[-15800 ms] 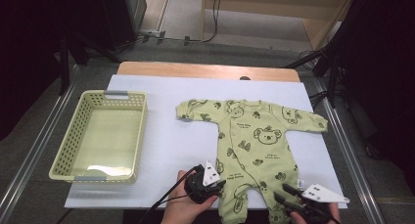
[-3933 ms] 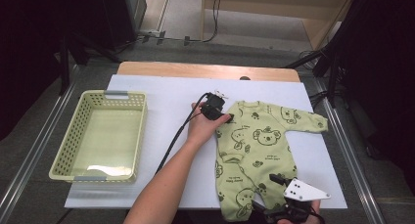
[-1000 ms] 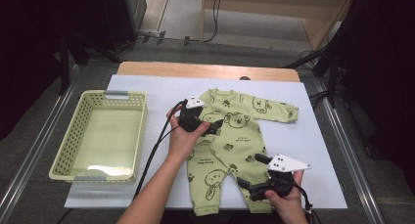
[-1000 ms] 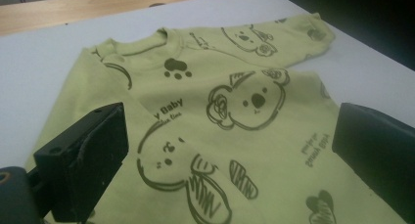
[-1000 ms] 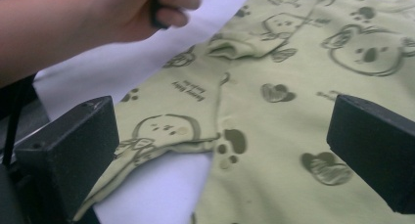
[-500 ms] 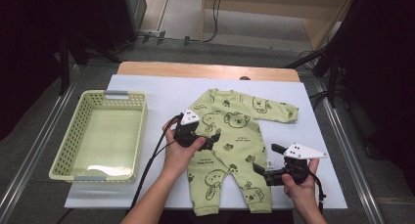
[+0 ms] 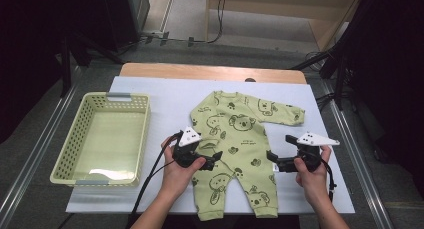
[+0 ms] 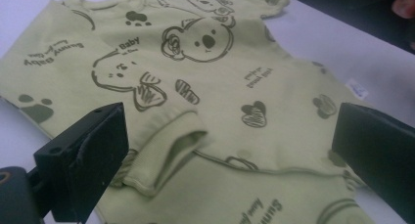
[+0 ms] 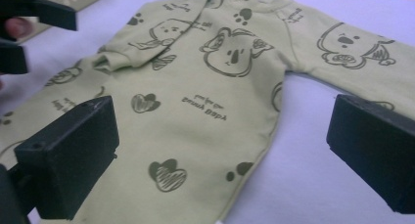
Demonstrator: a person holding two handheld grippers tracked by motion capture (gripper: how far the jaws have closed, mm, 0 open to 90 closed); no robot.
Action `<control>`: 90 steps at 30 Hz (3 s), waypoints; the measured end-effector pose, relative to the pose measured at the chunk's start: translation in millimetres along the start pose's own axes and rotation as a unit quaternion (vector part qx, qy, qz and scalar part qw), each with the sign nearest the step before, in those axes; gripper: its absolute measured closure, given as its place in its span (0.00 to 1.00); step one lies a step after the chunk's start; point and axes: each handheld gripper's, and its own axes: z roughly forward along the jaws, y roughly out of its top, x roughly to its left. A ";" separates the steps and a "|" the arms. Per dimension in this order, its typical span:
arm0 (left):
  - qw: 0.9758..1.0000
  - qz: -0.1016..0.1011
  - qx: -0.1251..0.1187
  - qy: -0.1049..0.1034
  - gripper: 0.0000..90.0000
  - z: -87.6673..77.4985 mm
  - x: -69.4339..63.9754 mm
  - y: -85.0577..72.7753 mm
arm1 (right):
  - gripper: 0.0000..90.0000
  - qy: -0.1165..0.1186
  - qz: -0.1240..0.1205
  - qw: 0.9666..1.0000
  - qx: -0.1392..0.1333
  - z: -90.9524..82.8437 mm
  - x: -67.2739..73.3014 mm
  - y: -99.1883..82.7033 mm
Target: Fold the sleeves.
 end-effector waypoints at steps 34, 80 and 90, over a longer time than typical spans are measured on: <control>1.000 0.007 -0.002 0.004 0.00 -38.9 -8.0 -40.7 | 0.00 -0.090 0.038 0.995 0.024 30.7 -102.5 49.6; 1.000 0.017 -0.018 0.004 0.00 -40.1 -9.7 -44.7 | 0.90 -0.192 0.066 0.978 0.054 50.4 -182.3 98.1; 1.000 0.017 -0.021 -0.001 0.00 -40.4 -9.6 -45.2 | 0.90 -0.152 0.042 0.987 0.015 55.0 -149.1 99.5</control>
